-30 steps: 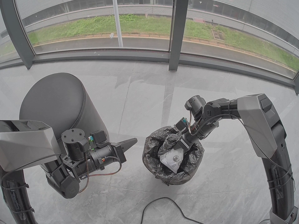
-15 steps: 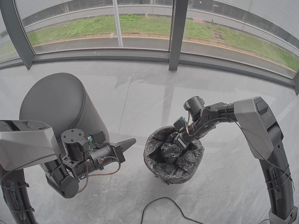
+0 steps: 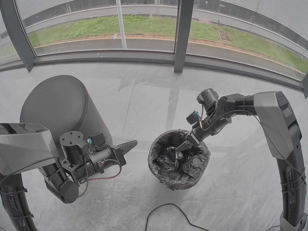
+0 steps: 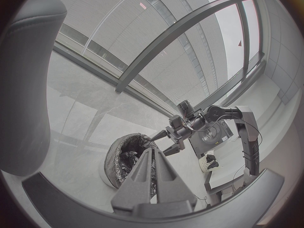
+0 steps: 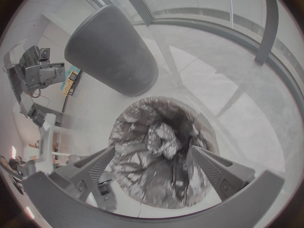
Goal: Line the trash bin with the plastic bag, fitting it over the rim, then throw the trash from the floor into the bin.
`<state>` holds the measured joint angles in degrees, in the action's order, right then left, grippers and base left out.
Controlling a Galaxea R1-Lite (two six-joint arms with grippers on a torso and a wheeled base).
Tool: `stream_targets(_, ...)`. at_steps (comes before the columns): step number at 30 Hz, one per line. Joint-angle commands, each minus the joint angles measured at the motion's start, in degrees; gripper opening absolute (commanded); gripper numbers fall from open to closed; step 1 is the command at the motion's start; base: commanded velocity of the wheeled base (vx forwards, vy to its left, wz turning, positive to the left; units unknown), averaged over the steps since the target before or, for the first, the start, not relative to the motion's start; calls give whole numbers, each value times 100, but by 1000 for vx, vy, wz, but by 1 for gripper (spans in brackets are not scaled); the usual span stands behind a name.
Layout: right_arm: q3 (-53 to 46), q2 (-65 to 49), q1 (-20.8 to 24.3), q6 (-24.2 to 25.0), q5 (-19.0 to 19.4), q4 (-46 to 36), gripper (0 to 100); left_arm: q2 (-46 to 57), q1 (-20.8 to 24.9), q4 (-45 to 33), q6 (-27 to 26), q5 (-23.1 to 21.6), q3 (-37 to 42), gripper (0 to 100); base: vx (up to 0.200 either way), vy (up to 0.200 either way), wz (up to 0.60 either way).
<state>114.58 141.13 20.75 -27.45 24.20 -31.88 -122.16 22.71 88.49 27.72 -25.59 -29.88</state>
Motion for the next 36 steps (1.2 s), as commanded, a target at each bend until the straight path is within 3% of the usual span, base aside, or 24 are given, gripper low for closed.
stream_targets(1,1,-1316,-484,12,-12,-1778,100,544,5,1,-4,-8,255,0,0,0,0)
stream_targets(4,1,-2072,-809,3,-64,-3211,100,966,5,1,-4,-8,545,0,0,0,0)
stream_targets(7,1,-2942,-1134,21,-363,-4590,100,1573,-4,1,5,-8,984,0,0,0,0)
stream_targets(10,1,-3074,-1178,30,-407,-4793,100,1678,-12,1,-4,-8,1063,0,0,0,0)
stream_targets(11,1,-4208,-1495,188,-565,-5812,100,2504,-21,1,-12,-8,1810,0,0,0,0)
stream_targets(15,1,-5421,-1846,469,-803,-5812,100,3577,14,-7,-179,-16,2742,0,0,0,0)
stream_targets(19,1,-7108,-1978,522,-987,-5812,100,4491,-135,-113,-478,28,2988,0,0,0,0)
stream_targets(22,1,-8945,-1987,636,-987,-5663,100,4992,-979,-130,-584,142,2988,0,0,0,0)
stream_targets(23,1,-9042,-1987,645,-987,-5636,100,4992,-979,-130,-584,142,2988,0,0,0,0)
stream_targets(24,-806,-10053,-2005,733,-996,-5021,100,5299,-1436,-210,-628,151,2988,0,0,0,0)
stream_targets(25,-1386,-10343,-2013,785,-1014,-4696,100,5413,-1586,-262,-636,151,2988,0,0,0,0)
stream_targets(27,-3486,-11309,-2075,1128,-1145,-2894,100,5985,-2201,-693,-839,142,2988,0,0,0,0)
stream_targets(30,-5754,-12083,-2075,1506,-1576,-477,100,6952,-2570,-1800,-1120,72,2988,0,0,0,0)
stream_targets(31,-5754,-12083,-2075,1506,-1576,-477,100,6952,-2570,-1800,-1120,72,2988,0,0,0,0)
stream_targets(32,-6870,-12338,-2092,1708,-1884,621,100,7707,-2579,-2688,-1146,36,2988,0,0,0,0)
stream_targets(36,-9067,-12891,-2084,2025,-2262,2318,100,9711,-2570,-5219,-1137,36,2988,0,0,0,0)
